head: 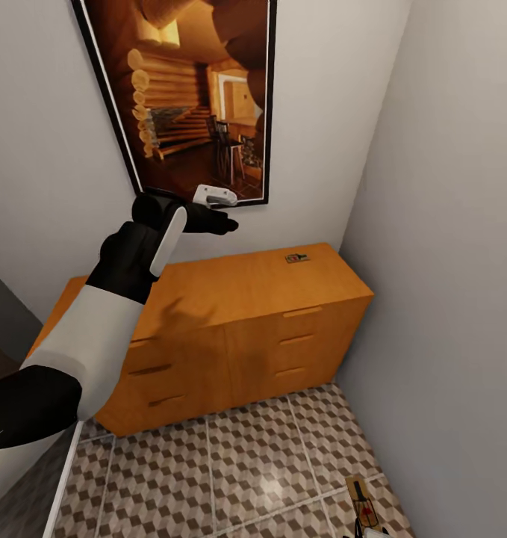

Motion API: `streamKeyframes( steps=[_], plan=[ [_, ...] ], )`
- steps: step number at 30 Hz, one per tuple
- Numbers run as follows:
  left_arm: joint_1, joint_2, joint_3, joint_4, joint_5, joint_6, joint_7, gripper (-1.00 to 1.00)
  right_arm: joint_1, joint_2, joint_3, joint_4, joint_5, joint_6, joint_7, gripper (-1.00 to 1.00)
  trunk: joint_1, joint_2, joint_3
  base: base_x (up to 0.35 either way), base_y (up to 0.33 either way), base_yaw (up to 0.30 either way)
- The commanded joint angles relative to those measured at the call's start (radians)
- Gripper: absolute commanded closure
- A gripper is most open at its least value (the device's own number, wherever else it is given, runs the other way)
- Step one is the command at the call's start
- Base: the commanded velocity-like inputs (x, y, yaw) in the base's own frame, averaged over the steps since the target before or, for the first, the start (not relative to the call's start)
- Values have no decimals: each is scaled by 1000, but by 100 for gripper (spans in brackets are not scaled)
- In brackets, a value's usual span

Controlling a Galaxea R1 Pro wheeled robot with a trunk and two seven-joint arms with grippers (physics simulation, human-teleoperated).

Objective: Take the four mousetraps from the cabinet in the bathroom and place them on the bathroom floor. Make sure all four end up on the same floor surface, and ensure that at least two of them are either under or directly next to the same bathroom sink.

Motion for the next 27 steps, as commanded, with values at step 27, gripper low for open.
streamKeyframes(
  steps=[27],
  plan=[
    [4, 2, -1, 25, 2, 4, -1, -100, -1, 3, -6, 1, 9, 0, -10, 100, 1, -2, 13, 0, 0, -86]
  ],
)
